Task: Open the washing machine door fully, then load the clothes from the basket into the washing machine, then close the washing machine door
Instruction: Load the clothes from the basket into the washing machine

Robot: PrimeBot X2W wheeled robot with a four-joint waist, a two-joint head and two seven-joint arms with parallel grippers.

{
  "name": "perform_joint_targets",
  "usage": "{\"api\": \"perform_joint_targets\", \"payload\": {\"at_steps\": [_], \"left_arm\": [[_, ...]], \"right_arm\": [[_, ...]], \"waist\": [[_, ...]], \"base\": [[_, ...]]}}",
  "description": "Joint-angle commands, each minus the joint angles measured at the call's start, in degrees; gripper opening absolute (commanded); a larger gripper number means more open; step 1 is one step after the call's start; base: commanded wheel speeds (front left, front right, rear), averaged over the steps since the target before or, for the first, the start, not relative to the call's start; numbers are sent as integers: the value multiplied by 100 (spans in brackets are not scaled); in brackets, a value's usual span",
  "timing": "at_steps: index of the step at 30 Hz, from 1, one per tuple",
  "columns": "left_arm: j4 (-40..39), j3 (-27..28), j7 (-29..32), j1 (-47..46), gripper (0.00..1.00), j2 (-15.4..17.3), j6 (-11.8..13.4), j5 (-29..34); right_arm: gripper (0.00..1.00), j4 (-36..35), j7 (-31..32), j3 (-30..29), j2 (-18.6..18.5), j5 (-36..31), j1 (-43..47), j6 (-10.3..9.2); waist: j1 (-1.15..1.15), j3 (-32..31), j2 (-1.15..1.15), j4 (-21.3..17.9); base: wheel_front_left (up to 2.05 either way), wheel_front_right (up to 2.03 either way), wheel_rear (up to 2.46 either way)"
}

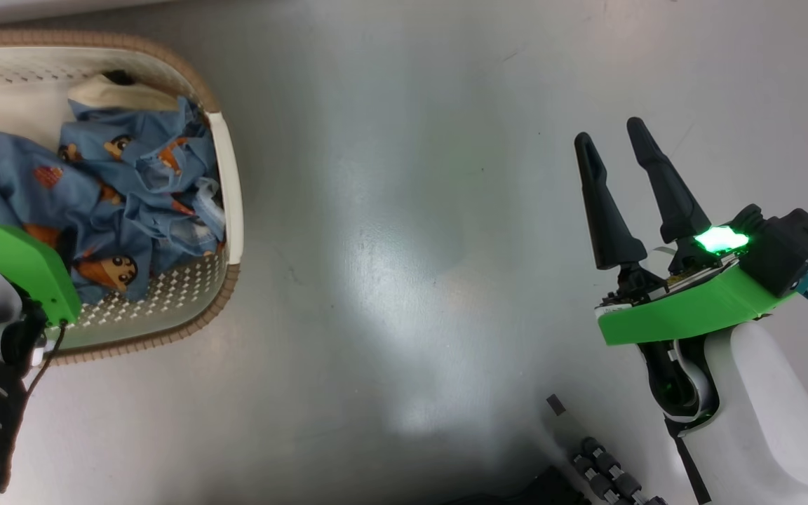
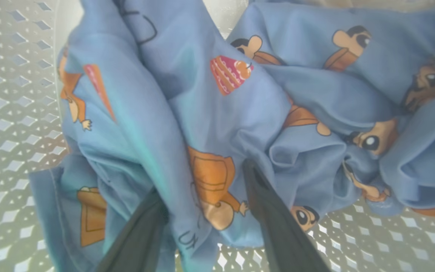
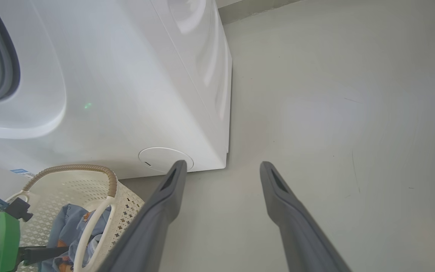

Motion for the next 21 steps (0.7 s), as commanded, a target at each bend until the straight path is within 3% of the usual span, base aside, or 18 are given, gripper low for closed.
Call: {"api": "perform_joint_targets", "payload": {"at_steps": [1, 3, 4, 14, 21], "left_arm": [[-82, 34, 30, 139, 23, 316, -9, -140], [-139, -81, 33, 158, 1, 341, -9, -242], [-148, -110, 16, 168, 0, 338, -9, -281], [-163, -284, -557, 405, 0, 268, -9, -614], [-268, -391, -1329, 747, 0, 129, -9, -887]], "right_arm": [[100, -123, -27, 135, 29, -60, 133, 16], [100, -98, -27, 135, 31, -60, 120, 16], [100, -90, -27, 128, 30, -59, 116, 16], [100, 31, -27, 104, -2, -37, 175, 16], [100, 196, -27, 43, -65, 11, 318, 16]], "waist": [[0, -3, 0, -4], [0, -31, 0, 0], [0, -55, 0, 6], [0, -519, 0, 130], [0, -1125, 0, 261]], "base": [[0, 0, 0], [0, 0, 0], [0, 0, 0], [0, 0, 0], [0, 0, 0]]}}
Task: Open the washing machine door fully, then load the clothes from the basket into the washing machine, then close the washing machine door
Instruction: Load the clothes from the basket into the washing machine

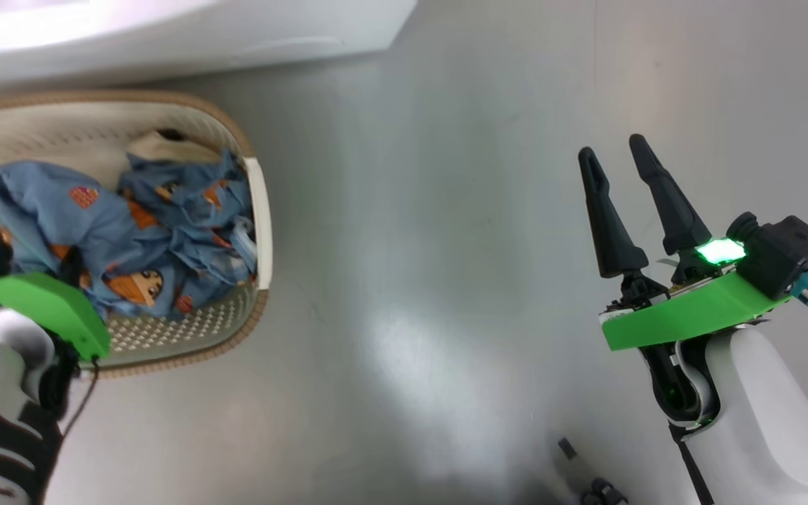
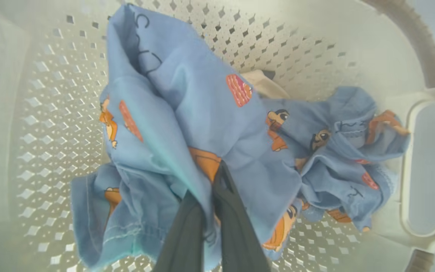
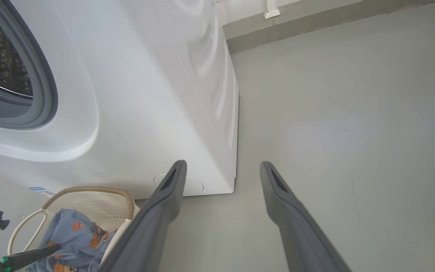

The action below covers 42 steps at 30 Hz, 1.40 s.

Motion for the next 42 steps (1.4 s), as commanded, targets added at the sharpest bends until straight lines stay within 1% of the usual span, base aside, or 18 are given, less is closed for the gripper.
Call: {"api": "perform_joint_targets", "payload": {"at_steps": [1, 5, 10, 13, 18, 25, 30, 35, 37, 39, 40, 41, 42], "left_arm": [[-50, 83, -116, 211, 0, 222, -9, -48], [-115, -40, -376, 416, 0, 203, -9, -75], [-303, -77, -495, 687, 0, 207, -9, -92], [-613, 92, -501, 841, 0, 285, -9, 0], [-1232, 630, -503, 1240, 0, 335, 20, 417], [-2322, 1581, -504, 2051, 0, 229, 151, 1211], [-3206, 2268, -504, 2745, 0, 49, 197, 1808], [-4075, 2861, -505, 3382, 0, -233, 174, 2331], [-4224, 2943, -505, 3503, 0, -295, 165, 2442], [-4510, 3083, -505, 3737, 0, -434, 139, 2625], [-4791, 3217, -505, 3964, 0, -561, 111, 2780], [-4791, 3217, -505, 3964, 0, -561, 111, 2780], [-4933, 3296, -505, 4079, 0, -627, 100, 2834]], "right_arm": [[100, -83, -27, 84, -38, 7, 296, 16], [100, -9, -27, 70, -95, 34, 429, 16], [100, 87, -27, 88, -202, 70, 609, 16], [100, 133, -27, 62, -254, 101, 718, 16], [100, 182, -27, -3, -319, 140, 899, 16], [100, 198, -27, -109, -410, 156, 1152, 16], [100, 197, -27, -214, -486, 167, 1343, 16], [100, 188, -27, -299, -585, 185, 1550, 16], [100, 186, -27, -326, -609, 187, 1605, 16], [100, 174, -27, -388, -656, 201, 1730, 16], [100, 157, -27, -438, -701, 207, 1864, 16], [100, 157, -27, -438, -701, 207, 1864, 16], [100, 145, -27, -465, -718, 211, 1926, 16]], "waist": [[0, -383, 0, 117], [0, -786, 0, 180], [0, -1286, 0, 247], [0, -1554, 0, 287], [0, -1949, 0, 328], [0, -2439, 0, 314], [0, -2740, 0, 300], [0, -2981, 0, 322], [0, -3035, 0, 334], [0, -3135, 0, 363], [0, -3223, 0, 378], [0, -3223, 0, 378], [0, -3255, 0, 384]], "base": [[0, 0, 0], [0, 0, 0], [0, 0, 0], [0, 0, 0], [0, 0, 0], [0, 0, 0], [0, 0, 0], [0, 0, 0], [0, 0, 0], [0, 0, 0], [0, 0, 0], [0, 0, 0], [0, 0, 0]]}}
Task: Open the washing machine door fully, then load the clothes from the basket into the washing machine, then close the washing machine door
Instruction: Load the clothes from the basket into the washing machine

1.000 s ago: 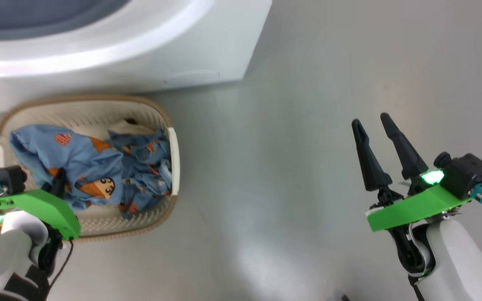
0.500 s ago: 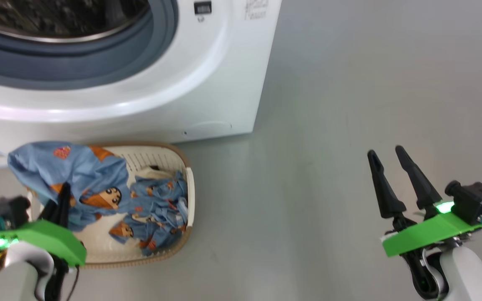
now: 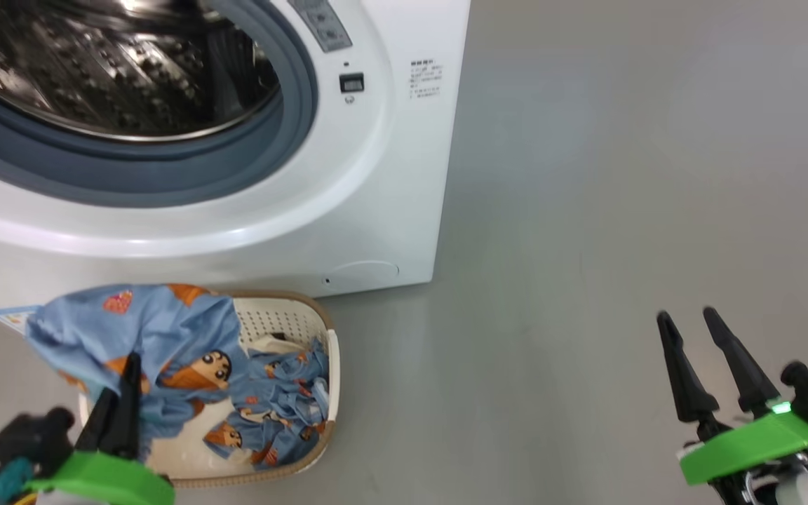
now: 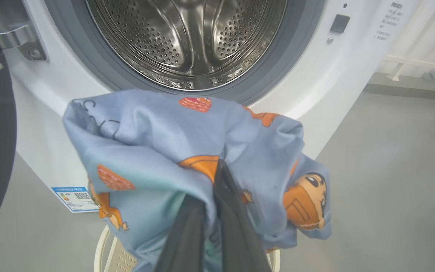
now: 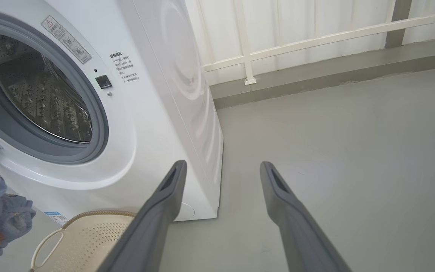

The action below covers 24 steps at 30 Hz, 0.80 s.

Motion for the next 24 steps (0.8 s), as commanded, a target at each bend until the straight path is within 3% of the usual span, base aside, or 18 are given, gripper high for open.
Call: {"api": "perform_joint_targets", "payload": {"at_steps": [1, 12, 24], "left_arm": [[-308, 315, -61, 96, 0, 85, -16, 91], [-1553, 899, -61, 1126, 0, -421, -98, 479], [-1685, 883, -61, 899, 0, -533, -112, 456]], "right_arm": [[100, -160, -27, 70, -107, 97, 114, 16], [100, -283, -27, -131, -89, 125, 488, 16], [100, -345, -27, -145, -2, 89, 397, 16]], "waist": [[0, -143, 0, 41], [0, -199, 0, 102], [0, 49, 0, 107]], "base": [[0, 0, 0], [0, 0, 0], [0, 0, 0]]}}
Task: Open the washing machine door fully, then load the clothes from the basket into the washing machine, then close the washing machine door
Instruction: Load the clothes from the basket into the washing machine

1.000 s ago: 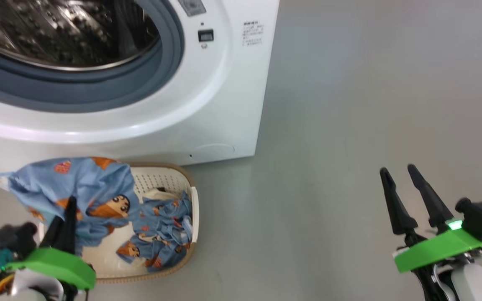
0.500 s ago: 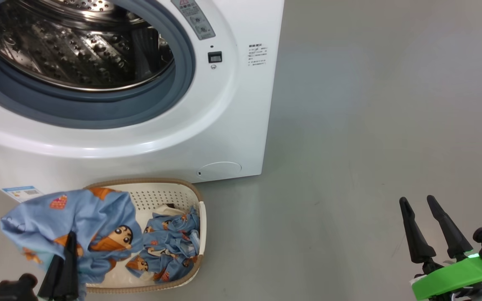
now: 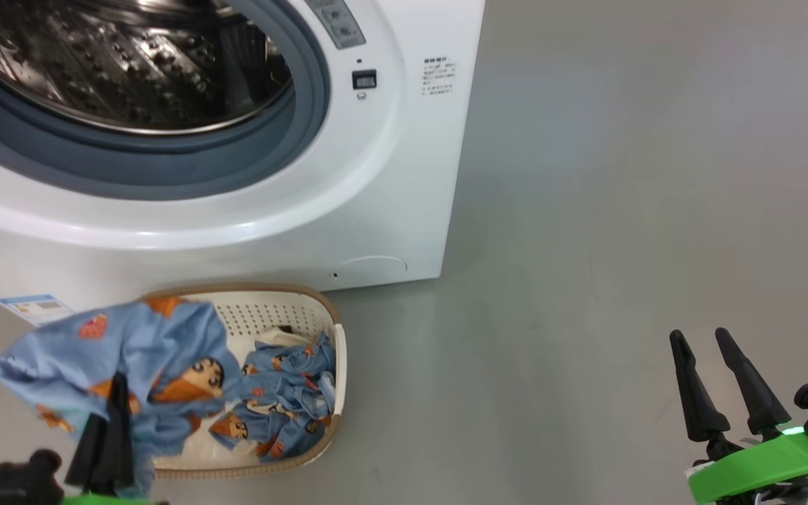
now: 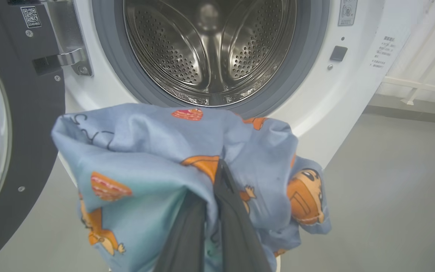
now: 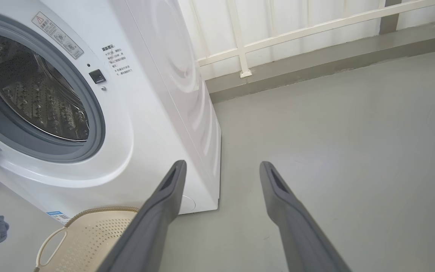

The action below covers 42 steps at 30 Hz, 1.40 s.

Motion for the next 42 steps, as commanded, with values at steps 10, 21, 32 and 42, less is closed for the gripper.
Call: {"api": "perform_joint_targets", "payload": {"at_steps": [10, 21, 32, 42], "left_arm": [[6, 72, -60, -1360, 0, 501, -14, -78], [588, 19, -60, -3353, 0, 931, -14, -122], [2364, -171, -60, -5317, 0, 1484, -14, -134], [3675, -511, -60, -6809, 0, 1983, -14, -137]], "right_arm": [[100, -215, -27, 198, 158, -40, -479, 16], [100, -280, -27, 218, 366, -64, -940, 16], [100, -325, -27, 357, 665, -66, -1344, 16], [100, -318, -27, 575, 832, -38, -1481, 16]], "waist": [[0, 801, 0, -173], [0, 1585, 0, -379], [0, 2211, 0, -764], [0, 2455, 0, -1153]], "base": [[0, 0, 0], [0, 0, 0], [0, 0, 0], [0, 0, 0]]}}
